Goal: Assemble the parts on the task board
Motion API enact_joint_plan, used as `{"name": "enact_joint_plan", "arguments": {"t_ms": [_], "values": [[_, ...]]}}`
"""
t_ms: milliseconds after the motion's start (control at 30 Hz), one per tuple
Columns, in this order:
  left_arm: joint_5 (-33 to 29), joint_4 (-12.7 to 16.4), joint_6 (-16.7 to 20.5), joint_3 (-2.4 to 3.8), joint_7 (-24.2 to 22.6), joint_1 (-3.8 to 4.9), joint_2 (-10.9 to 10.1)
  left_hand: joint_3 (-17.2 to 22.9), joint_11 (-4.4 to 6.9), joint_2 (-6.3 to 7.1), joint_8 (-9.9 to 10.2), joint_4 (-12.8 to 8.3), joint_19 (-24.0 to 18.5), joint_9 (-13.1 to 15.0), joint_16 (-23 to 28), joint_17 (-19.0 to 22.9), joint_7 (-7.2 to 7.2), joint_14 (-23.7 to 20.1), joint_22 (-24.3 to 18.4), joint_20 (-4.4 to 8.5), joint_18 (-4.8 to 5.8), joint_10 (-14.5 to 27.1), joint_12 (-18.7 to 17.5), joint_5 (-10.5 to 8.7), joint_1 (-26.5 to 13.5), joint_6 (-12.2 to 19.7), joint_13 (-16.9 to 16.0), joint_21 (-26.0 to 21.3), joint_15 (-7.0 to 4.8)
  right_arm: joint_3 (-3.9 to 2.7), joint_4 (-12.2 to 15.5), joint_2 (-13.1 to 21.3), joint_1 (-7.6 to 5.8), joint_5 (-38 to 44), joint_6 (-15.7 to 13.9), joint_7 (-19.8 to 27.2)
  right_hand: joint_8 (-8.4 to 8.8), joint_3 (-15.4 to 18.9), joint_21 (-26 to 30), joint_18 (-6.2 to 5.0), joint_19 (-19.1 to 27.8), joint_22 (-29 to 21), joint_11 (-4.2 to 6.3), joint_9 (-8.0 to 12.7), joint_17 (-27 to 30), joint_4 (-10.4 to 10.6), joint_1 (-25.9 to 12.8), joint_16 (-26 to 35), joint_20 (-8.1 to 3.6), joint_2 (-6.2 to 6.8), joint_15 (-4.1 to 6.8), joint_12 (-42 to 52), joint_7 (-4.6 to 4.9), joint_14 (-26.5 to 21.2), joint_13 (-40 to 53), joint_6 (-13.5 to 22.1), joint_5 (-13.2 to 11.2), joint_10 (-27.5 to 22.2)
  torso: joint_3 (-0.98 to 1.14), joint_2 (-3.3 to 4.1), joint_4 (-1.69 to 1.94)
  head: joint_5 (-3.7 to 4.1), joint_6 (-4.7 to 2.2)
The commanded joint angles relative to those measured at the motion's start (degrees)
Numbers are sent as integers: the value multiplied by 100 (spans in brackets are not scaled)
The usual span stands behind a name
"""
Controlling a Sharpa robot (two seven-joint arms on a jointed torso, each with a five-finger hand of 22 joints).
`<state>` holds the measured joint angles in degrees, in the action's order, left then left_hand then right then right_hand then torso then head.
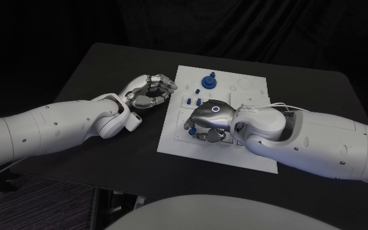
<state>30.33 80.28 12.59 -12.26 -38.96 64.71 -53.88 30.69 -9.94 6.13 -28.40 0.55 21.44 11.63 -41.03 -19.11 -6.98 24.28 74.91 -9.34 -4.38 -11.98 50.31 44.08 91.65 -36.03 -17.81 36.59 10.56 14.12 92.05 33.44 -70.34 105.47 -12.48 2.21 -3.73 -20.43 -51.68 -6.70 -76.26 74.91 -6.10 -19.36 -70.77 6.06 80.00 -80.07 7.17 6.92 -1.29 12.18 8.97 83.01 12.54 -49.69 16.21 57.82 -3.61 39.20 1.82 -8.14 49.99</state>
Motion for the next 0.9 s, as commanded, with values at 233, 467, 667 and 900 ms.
{"name": "enact_joint_plan", "arguments": {"t_ms": [233, 467, 667, 900], "values": [[-5, -4, -70, 4, -505, -10, 5, -41, -42, -59, -5, 0, 7, -6, -42, 7, -53, -3, 155, -49, 78, -3, 8, -13, -9, 1, 11, 22, 27, -2, -13, 32, 18, -173, -50, -146, 20, 258, 263, -23, 137, 571, -162, 287, 116, 167, -245, 85, 119, 42, -140, -377, 2, -77, -101, 648, -9, -855, 2, 1, -1, -8, 1], [-5, -5, -77, 4, -513, -10, -14, -43, -43, -60, -5, 0, 7, -6, -42, 8, -54, -2, 155, -51, 78, -2, 7, -13, -9, 3, 12, 24, 30, -27, 174, 289, -32, -490, -708, -140, -18, 873, 848, -106, 370, 453, -240, 517, 368, 633, -320, 237, 148, 130, -154, -396, 95, -262, -147, 955, 29, -1449, 4, 2, 2, 60, 1], [-5, 16, -66, 4, -524, -12, -41, -39, -48, -69, -5, -6, 7, -6, -43, 10, -52, -2, 155, -54, 75, 0, 5, -12, 0, 6, 15, 30, 32, -52, 572, 953, -335, -730, -1246, -115, -113, 1013, 829, -105, 334, 480, -126, 570, 334, 606, 107, 213, 69, -82, -51, 98, 89, -259, 15, 703, 1, -1179, 3, 2, -4, 161, 1], [-5, 35, -15, 4, -528, -13, -68, -37, -50, -74, -5, -8, 6, -6, -43, 12, -52, -2, 154, -56, 74, 1, 4, -10, 3, 6, 16, 33, 33, -17, 937, 1993, -666, -1302, -842, -411, -79, 892, 1355, -164, 578, 382, -92, 656, 747, 509, 329, 488, 54, -210, -54, 637, 121, -525, 283, 663, 5, -1089, 8, 0, -27, 245, 1]]}}
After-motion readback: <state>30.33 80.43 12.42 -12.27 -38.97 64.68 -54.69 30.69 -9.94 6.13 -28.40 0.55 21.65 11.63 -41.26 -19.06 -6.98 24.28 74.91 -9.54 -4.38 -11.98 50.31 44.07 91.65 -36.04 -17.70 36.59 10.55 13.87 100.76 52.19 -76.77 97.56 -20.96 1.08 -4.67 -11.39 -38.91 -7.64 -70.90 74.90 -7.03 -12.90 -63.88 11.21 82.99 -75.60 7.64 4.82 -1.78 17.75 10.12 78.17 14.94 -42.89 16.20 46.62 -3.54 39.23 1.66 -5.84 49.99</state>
